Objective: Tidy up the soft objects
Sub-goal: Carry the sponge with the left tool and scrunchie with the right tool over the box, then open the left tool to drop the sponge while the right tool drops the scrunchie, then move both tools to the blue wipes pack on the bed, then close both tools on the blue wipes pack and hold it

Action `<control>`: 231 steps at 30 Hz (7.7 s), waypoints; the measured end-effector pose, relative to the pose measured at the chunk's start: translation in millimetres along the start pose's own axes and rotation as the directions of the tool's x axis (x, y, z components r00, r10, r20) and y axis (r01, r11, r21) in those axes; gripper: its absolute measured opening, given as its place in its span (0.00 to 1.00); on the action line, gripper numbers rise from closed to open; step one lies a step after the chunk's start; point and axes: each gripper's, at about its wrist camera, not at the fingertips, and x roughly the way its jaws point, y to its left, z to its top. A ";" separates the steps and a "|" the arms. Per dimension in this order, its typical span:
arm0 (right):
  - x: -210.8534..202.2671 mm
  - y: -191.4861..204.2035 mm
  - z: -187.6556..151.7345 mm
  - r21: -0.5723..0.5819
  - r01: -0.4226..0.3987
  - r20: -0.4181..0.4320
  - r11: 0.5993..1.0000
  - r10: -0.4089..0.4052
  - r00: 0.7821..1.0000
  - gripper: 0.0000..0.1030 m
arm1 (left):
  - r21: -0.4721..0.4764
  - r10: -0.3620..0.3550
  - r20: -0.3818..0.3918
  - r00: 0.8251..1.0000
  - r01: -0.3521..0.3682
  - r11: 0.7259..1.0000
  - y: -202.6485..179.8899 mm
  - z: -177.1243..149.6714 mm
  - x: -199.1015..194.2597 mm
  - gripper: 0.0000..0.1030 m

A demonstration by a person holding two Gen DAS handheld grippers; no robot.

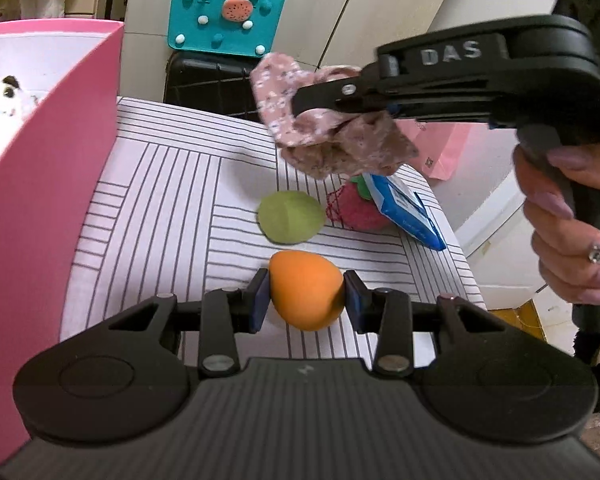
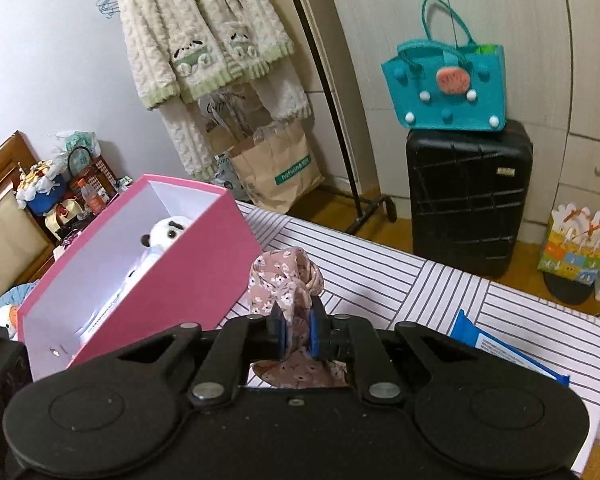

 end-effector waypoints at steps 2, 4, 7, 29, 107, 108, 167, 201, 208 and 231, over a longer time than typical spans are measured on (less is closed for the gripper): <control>-7.2 3.8 -1.7 -0.008 0.011 0.011 1.000 -0.011 1.000 0.13 | 0.001 -0.002 -0.004 1.000 0.002 1.000 1.5 -1.2 -5.6 0.37; -13.4 6.6 -4.3 -0.010 0.015 0.018 1.000 -0.015 1.000 0.13 | 0.007 -0.005 -0.009 1.000 0.005 1.000 1.0 -1.8 -11.6 0.37; -23.0 12.3 -8.3 -0.018 0.025 0.023 1.000 -0.024 0.999 0.14 | 0.021 -0.023 -0.019 1.000 0.023 0.999 -0.2 -1.9 -23.1 0.37; -73.4 123.7 -21.7 -0.180 -0.116 0.025 0.977 0.122 0.992 0.15 | 0.164 -0.100 -0.065 0.993 0.110 0.980 42.7 30.6 -169.0 0.38; -107.0 142.1 -53.8 -0.220 0.016 0.037 0.975 -0.008 0.999 0.51 | 0.355 0.096 0.058 0.994 -0.111 0.928 62.4 36.5 -213.1 0.54; -113.2 137.7 -56.9 -0.210 0.029 0.045 0.977 -0.020 0.999 0.52 | 0.362 0.082 0.060 0.995 -0.098 0.927 54.9 34.4 -211.9 0.54; -42.7 -163.5 -126.6 0.520 0.070 0.164 0.852 -0.180 0.970 0.63 | 0.022 -0.008 0.073 0.997 0.006 1.000 -52.2 40.9 103.6 0.32; -63.0 -77.2 -160.5 0.394 0.215 0.218 0.894 -0.318 0.923 0.43 | 0.177 -0.092 0.092 0.992 0.075 0.981 -57.9 2.0 42.7 0.16; -62.9 -68.8 -171.6 0.450 0.186 0.242 0.873 -0.320 0.916 0.43 | 0.174 -0.105 0.079 0.991 0.090 0.981 -48.0 -5.7 32.6 0.19; -61.6 -74.4 -183.0 0.453 0.163 0.198 0.876 -0.277 0.940 0.22 | 0.146 -0.116 0.021 0.993 0.111 0.983 -27.4 -25.3 15.9 0.24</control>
